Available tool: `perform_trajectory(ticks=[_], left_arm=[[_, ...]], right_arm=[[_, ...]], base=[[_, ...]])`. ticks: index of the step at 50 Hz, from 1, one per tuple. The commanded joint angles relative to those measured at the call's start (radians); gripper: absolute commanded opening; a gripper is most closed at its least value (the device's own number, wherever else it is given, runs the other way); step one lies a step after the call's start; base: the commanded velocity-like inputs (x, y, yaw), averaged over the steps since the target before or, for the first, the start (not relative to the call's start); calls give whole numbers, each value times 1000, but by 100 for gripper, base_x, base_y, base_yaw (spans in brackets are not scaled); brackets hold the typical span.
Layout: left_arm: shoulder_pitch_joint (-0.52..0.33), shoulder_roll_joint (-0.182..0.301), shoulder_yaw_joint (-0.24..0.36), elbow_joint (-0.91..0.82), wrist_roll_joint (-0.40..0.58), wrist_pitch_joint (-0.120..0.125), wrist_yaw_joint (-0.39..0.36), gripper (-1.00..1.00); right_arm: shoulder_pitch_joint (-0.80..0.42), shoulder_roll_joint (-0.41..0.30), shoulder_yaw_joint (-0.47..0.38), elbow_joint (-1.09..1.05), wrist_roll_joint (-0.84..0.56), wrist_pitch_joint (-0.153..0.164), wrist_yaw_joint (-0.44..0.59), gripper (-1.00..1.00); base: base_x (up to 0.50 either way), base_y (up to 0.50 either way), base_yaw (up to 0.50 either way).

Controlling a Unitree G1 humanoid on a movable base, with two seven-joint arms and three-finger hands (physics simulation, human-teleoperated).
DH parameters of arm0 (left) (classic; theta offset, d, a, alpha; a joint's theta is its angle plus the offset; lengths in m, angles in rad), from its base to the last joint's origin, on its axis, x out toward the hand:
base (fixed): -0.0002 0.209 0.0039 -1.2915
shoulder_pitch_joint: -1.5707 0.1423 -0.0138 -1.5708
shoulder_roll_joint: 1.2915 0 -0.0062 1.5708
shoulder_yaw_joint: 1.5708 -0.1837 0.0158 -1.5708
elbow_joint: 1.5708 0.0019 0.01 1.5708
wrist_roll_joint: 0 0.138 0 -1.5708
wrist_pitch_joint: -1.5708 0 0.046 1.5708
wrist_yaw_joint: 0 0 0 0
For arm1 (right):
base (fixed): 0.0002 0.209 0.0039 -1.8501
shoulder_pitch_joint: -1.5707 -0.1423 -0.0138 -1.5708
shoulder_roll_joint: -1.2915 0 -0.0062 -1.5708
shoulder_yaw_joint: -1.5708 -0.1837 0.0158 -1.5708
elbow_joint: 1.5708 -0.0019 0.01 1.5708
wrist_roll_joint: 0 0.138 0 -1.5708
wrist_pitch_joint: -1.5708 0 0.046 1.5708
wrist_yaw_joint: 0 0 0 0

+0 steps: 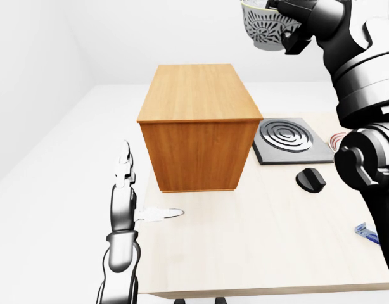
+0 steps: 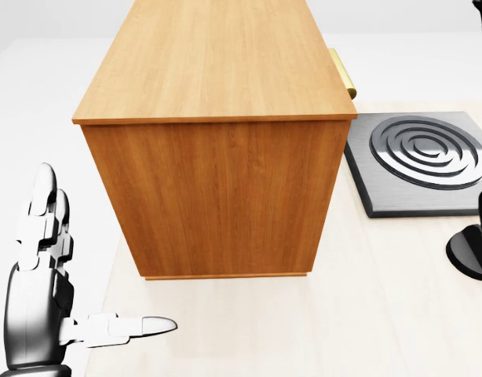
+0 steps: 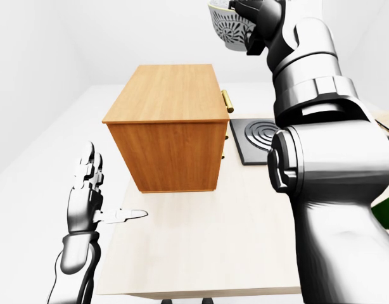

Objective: Put the bowl on the top of the cabinet.

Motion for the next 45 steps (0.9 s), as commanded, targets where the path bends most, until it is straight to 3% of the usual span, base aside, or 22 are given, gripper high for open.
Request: perform_trajectory(ticks=[1,20,45], left_arm=[[0,1,4,3,-9,0,-6,100],[-6,-1,11,-7,-11,0,-7,100],[-13,0,13,6,-10,0,-8,100]], right_arm=[[-65,172,9,15,-39,0,-38,-100],[-39,313,34,6,-11,0,-54,-100],[90,343,47,7,8,0,-99,-100]], base=[[0,0,0],[0,0,0],[0,0,0]])
